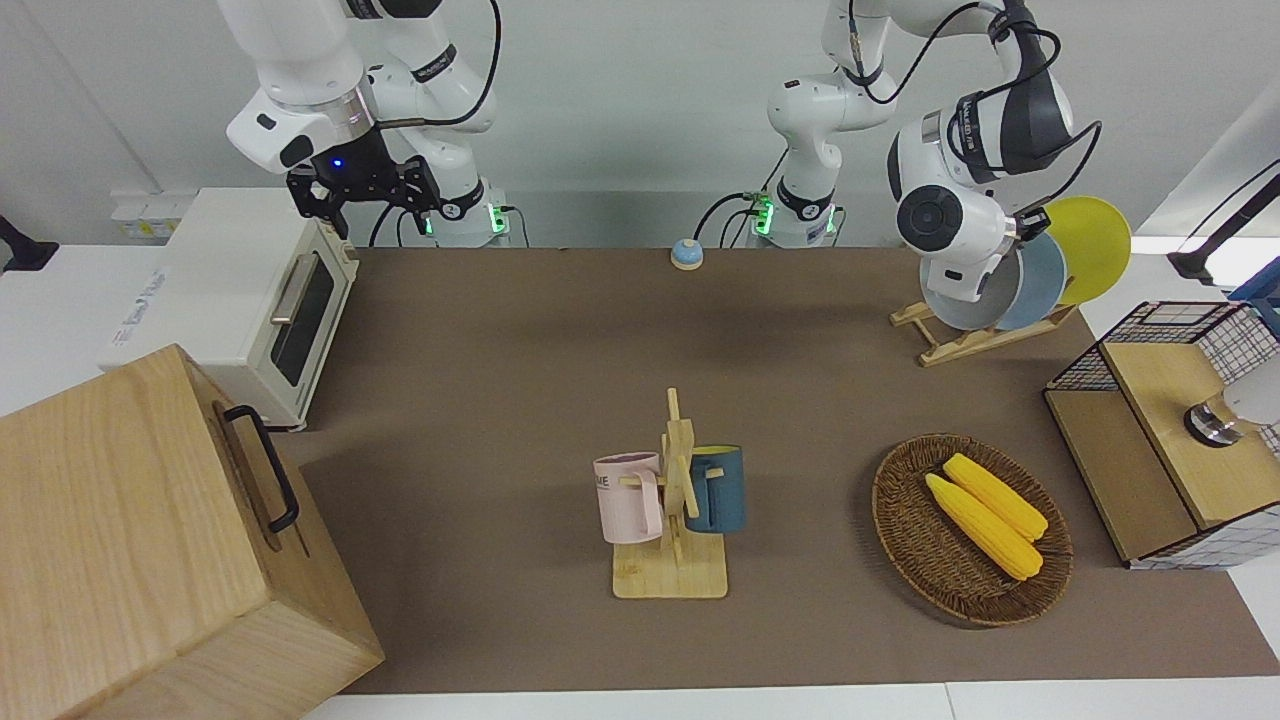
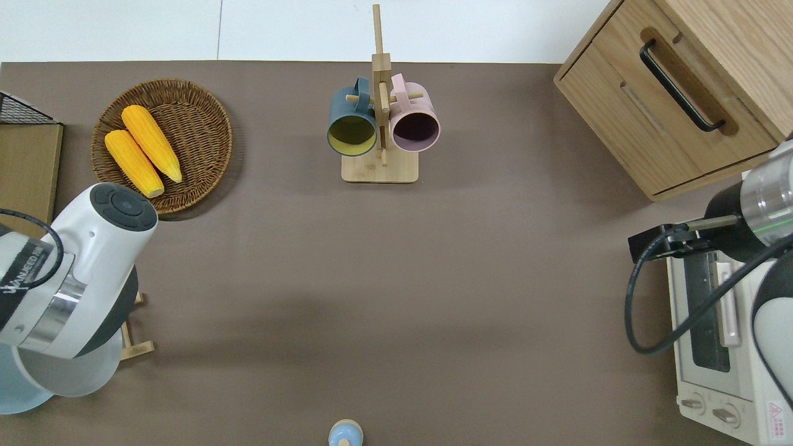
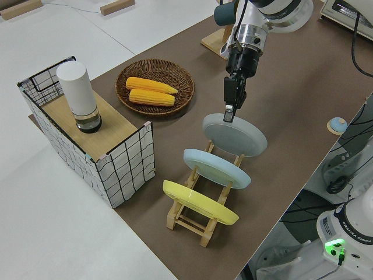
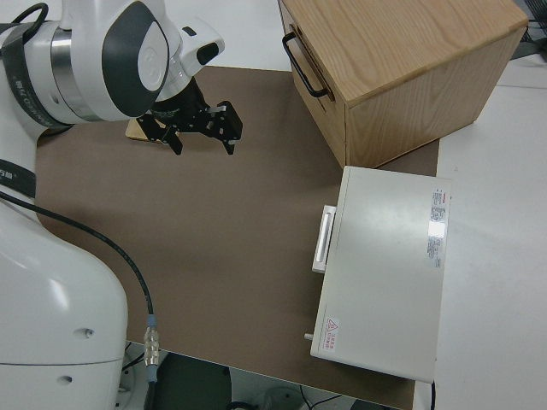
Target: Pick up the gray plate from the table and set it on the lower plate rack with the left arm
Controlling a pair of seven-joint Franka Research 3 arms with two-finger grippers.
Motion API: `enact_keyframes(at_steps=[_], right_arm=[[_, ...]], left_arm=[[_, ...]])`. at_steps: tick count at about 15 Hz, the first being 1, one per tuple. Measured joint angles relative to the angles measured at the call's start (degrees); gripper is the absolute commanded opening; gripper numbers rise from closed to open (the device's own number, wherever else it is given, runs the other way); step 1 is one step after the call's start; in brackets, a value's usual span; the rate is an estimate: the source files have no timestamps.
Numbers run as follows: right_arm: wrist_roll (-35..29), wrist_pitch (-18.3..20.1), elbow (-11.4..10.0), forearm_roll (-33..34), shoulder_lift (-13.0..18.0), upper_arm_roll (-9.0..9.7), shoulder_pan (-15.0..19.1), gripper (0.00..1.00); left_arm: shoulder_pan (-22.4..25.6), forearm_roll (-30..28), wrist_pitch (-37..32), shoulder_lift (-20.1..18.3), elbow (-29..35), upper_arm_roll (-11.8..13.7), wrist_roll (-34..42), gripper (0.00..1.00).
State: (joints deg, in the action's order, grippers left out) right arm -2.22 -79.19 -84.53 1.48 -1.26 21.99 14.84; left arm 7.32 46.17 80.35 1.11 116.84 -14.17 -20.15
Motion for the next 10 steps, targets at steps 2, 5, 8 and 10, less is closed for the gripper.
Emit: enact_keyframes(at_steps=[2,5,8,10], right_arm=[[0.00,0.00,0.00,0.00,0.00,0.00,0.00,0.983],[0.00,0.00,0.00,0.00,0.00,0.00,0.00,0.983],[0.00,0.00,0.00,0.00,0.00,0.00,0.00,0.983],[0.00,0.00,0.00,0.00,0.00,0.00,0.00,0.983]], left_arm=[[0.10,0.00,1.80,0.03,1.64,0.17,-1.32,0.00],[0.37,-0.12,4.40,0.24,4.17,0.16,-3.70,0.00],[0.46,-0.08,5.02,0.30,4.74,0.15,-4.29,0.20],[0.47,-0.08,5.07,0.30,4.74,0.15,-4.29,0.69]])
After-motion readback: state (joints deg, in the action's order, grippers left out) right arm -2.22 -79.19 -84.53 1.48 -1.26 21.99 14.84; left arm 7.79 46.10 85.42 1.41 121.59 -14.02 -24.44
